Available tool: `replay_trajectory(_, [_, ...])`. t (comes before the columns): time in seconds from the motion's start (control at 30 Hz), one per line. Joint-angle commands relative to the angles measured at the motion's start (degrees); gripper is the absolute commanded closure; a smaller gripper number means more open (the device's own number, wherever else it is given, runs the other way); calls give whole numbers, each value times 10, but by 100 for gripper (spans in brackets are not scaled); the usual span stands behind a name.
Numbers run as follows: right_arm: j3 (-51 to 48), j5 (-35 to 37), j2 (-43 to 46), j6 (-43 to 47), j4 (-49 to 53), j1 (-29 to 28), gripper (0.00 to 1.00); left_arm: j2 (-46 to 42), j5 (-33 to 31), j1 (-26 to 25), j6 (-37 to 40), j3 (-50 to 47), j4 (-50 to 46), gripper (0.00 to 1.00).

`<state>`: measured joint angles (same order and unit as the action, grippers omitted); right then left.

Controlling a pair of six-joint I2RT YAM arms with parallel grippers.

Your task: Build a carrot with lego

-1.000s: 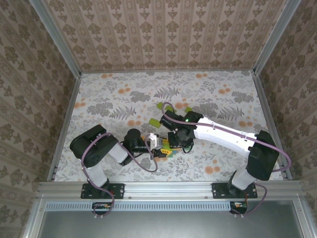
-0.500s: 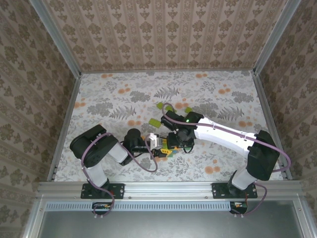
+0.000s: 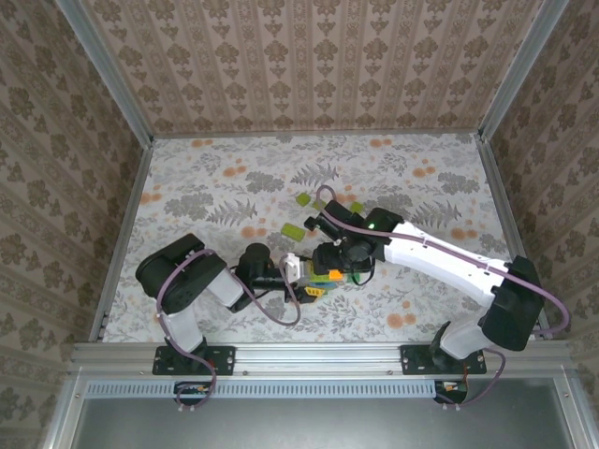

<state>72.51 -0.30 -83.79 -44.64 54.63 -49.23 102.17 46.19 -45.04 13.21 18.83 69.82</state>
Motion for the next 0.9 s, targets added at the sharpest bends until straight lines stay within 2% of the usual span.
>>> replay_trajectory(0.0, [3,15,20,16,34,6,27,-4,-1,-2,9,-5,-19,31])
replay_trajectory(0.07, [1,19,26,19,43,10,27,-7,0,-2,7,-5,-19,21])
replay_trajectory(0.17, [-8,22,35,24,54,11,27,-13,1,-1,0,-10,-10,0])
replay_trajectory(0.3, [-29,13,46,30,66,10,28,-24,-2,0,-15,-19,15,0])
replay_trajectory(0.6, [-109,-22,87,13,33,9,29,-53,-10,4,-26,-12,3,0])
replay_trajectory(0.87, [-153,-37,83,6,-16,8,29,-94,-7,6,-12,6,-68,0])
